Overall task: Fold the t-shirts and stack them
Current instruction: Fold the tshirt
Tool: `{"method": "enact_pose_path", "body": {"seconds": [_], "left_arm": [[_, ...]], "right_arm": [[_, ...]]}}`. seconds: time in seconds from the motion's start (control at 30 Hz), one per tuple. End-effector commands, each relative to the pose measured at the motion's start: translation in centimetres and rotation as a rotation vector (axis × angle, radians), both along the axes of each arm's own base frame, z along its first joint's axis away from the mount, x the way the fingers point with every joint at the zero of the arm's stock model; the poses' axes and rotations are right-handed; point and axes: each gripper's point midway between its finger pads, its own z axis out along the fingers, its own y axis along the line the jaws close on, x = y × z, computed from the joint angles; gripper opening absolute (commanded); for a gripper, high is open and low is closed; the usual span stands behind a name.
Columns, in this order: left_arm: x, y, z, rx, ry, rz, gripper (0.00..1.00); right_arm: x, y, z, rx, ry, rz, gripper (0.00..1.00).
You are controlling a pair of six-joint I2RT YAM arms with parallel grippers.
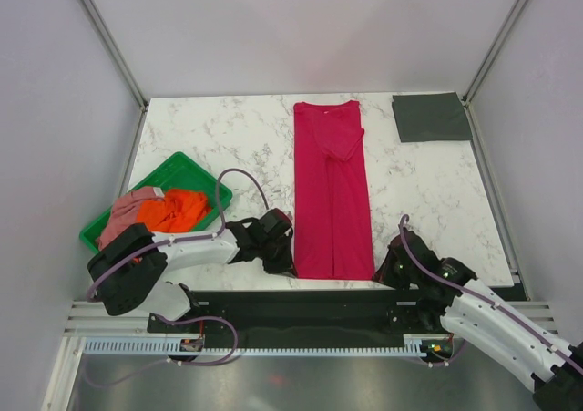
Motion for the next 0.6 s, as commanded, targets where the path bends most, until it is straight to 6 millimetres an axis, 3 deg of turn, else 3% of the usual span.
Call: {"method": "enact_pose_path", "body": {"seconds": [0.0, 0.2, 0.3, 0.57], "left_arm": [[0.6, 0.6, 0.1, 0.023, -0.032, 0.058, 0.02], [0.5, 0.5, 0.1, 0.020, -0.025, 0.049, 0.05], [0.3, 0.4, 0.1, 0.016, -0.018, 0.044, 0.02], [-0.9, -0.6, 1.8, -0.041, -0.006, 0.033, 0.02]], "right_arm": [[0.7, -0.1, 1.7, 0.003, -0.037, -0.019, 0.00], [0.7, 0.2, 1.4, 0.015, -0.035, -0.014, 0.00], [0.7, 0.3, 1.5, 0.020, -0.036, -0.013, 0.00], [0.5, -0.1, 2.8, 0.013, -0.045, -0.008, 0.00]]}}
